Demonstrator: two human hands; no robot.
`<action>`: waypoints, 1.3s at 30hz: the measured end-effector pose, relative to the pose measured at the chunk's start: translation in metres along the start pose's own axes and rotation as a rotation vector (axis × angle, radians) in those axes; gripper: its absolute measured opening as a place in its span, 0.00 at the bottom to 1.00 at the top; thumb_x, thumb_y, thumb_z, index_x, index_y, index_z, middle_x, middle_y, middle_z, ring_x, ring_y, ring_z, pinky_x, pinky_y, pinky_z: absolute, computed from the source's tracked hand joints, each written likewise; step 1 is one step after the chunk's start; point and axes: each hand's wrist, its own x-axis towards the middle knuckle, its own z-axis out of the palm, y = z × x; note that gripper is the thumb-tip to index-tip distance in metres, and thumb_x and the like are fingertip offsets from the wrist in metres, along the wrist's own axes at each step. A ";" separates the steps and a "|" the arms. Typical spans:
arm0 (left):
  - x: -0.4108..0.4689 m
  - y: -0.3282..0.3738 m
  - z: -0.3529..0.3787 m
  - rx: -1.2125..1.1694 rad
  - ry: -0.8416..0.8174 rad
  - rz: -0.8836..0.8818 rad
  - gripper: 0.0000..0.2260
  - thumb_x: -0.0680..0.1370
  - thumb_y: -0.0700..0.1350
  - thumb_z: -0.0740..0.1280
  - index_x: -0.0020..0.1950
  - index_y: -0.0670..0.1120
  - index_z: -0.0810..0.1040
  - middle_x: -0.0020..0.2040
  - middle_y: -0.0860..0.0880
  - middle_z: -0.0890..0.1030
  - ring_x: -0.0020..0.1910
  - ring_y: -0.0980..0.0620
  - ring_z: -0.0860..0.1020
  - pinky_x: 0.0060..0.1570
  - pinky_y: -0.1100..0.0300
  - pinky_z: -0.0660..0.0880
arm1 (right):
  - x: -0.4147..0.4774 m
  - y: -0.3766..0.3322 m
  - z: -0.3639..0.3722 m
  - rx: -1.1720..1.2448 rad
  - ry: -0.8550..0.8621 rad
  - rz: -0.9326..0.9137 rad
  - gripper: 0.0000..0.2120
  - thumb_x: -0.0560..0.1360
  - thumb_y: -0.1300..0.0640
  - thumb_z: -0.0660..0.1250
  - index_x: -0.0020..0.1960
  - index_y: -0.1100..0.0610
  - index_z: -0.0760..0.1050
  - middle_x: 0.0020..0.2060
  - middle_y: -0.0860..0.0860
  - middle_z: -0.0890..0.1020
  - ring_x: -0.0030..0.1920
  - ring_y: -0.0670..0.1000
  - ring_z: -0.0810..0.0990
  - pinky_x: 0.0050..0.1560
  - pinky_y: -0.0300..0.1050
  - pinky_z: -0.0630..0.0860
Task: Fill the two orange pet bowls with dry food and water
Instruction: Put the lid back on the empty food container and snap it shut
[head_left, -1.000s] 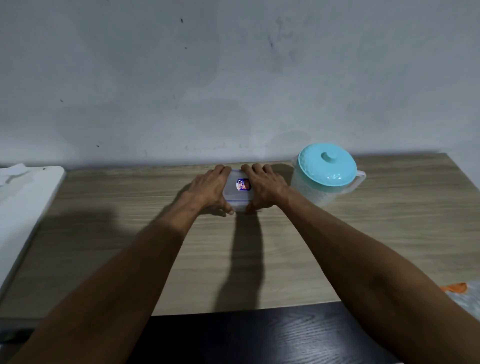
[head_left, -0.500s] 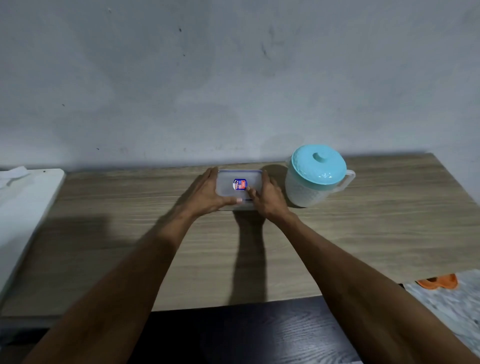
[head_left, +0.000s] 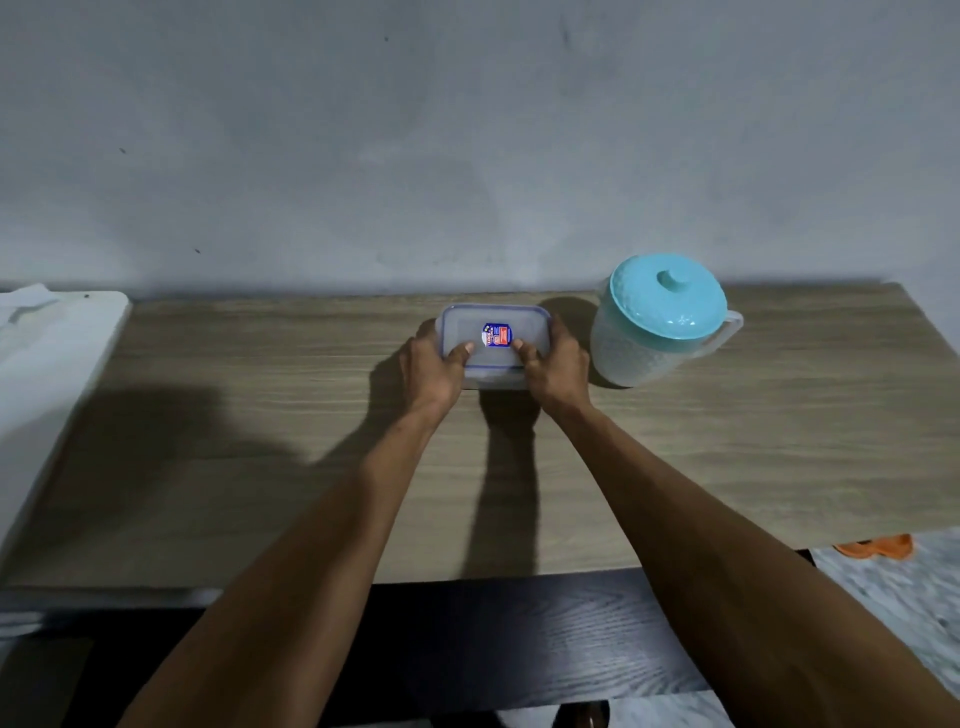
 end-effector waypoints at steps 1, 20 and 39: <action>-0.001 -0.001 0.000 -0.001 -0.004 -0.005 0.18 0.75 0.51 0.71 0.62 0.44 0.79 0.54 0.42 0.84 0.54 0.42 0.80 0.50 0.57 0.74 | 0.000 -0.001 -0.001 0.007 -0.005 0.010 0.23 0.75 0.53 0.70 0.68 0.58 0.72 0.60 0.58 0.81 0.60 0.58 0.79 0.58 0.45 0.74; -0.022 0.010 0.002 -0.186 -0.013 -0.134 0.15 0.79 0.46 0.67 0.65 0.43 0.78 0.59 0.45 0.82 0.47 0.52 0.75 0.36 0.73 0.62 | -0.014 0.007 -0.002 0.197 -0.053 0.243 0.25 0.75 0.43 0.68 0.62 0.62 0.75 0.58 0.61 0.81 0.60 0.61 0.78 0.61 0.55 0.75; -0.222 0.030 -0.021 -0.259 0.140 -0.168 0.13 0.78 0.46 0.68 0.60 0.41 0.80 0.57 0.45 0.83 0.53 0.47 0.80 0.46 0.61 0.70 | -0.171 0.024 -0.107 0.235 -0.100 0.119 0.21 0.76 0.46 0.67 0.60 0.60 0.76 0.56 0.59 0.82 0.57 0.60 0.80 0.60 0.54 0.77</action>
